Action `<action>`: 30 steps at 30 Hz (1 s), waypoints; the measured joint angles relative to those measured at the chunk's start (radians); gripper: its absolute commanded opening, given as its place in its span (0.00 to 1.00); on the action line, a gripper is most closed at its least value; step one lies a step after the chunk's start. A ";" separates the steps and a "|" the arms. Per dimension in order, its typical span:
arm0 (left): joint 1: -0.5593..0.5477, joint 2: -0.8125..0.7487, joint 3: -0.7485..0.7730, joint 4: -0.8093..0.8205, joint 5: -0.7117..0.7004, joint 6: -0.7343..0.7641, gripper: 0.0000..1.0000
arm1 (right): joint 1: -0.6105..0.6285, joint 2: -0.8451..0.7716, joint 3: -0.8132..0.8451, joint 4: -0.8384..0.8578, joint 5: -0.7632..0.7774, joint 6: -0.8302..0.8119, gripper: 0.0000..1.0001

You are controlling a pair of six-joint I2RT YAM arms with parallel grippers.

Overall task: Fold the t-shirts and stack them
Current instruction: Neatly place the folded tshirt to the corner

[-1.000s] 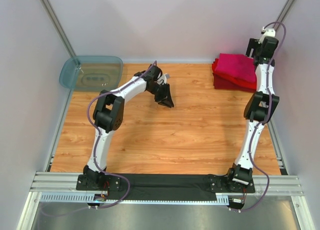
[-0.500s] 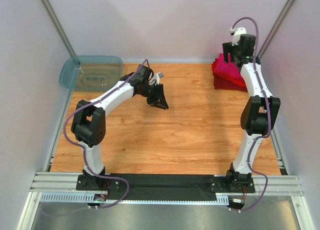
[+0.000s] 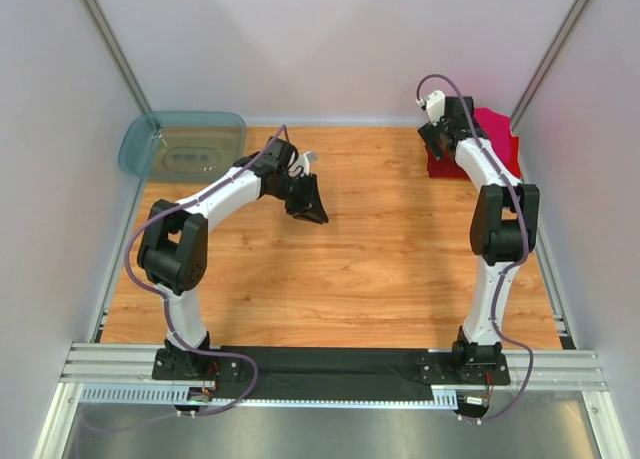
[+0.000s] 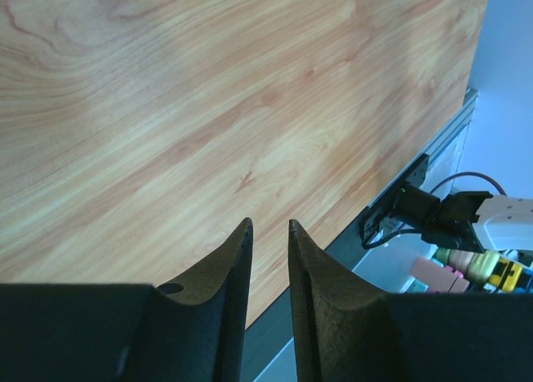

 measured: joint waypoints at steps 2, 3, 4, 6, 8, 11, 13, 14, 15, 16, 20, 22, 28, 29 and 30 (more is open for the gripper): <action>-0.001 0.007 0.002 0.007 0.001 -0.001 0.31 | 0.012 0.024 0.012 0.019 0.015 -0.032 0.89; -0.001 0.014 0.004 0.009 0.003 -0.001 0.31 | 0.019 0.036 0.013 0.033 0.021 -0.052 0.89; 0.000 0.022 0.007 0.009 0.003 -0.001 0.31 | 0.027 0.046 0.013 0.040 0.025 -0.071 0.89; 0.000 0.038 0.011 0.010 0.005 -0.001 0.31 | 0.045 0.068 0.013 0.060 0.031 -0.104 0.88; 0.003 0.050 0.012 0.011 0.006 -0.001 0.30 | 0.057 0.091 0.023 0.076 0.038 -0.130 0.84; 0.013 0.065 0.012 0.011 0.007 -0.002 0.30 | 0.069 0.131 0.058 0.089 0.054 -0.161 0.58; 0.018 0.071 0.013 0.011 0.007 -0.002 0.30 | 0.071 0.153 0.081 0.100 0.066 -0.177 0.38; 0.020 0.074 0.014 0.010 0.007 -0.002 0.31 | 0.071 0.157 0.088 0.106 0.074 -0.184 0.35; 0.024 0.076 0.016 0.010 0.007 -0.002 0.30 | 0.071 0.159 0.090 0.114 0.082 -0.186 0.32; 0.026 0.079 0.021 0.011 0.007 -0.003 0.30 | 0.071 0.159 0.092 0.120 0.090 -0.187 0.26; 0.026 0.087 0.041 0.014 0.008 -0.009 0.30 | 0.069 0.159 0.122 0.144 0.123 -0.192 0.17; 0.026 0.090 0.048 0.017 0.010 -0.011 0.30 | 0.068 0.159 0.139 0.155 0.141 -0.193 0.17; 0.026 0.096 0.058 0.026 0.018 -0.019 0.30 | 0.047 0.159 0.185 0.164 0.162 -0.191 0.17; 0.026 0.096 0.058 0.027 0.020 -0.020 0.29 | 0.043 0.159 0.188 0.165 0.162 -0.189 0.17; 0.026 0.096 0.058 0.029 0.023 -0.021 0.29 | 0.040 0.159 0.190 0.165 0.162 -0.187 0.18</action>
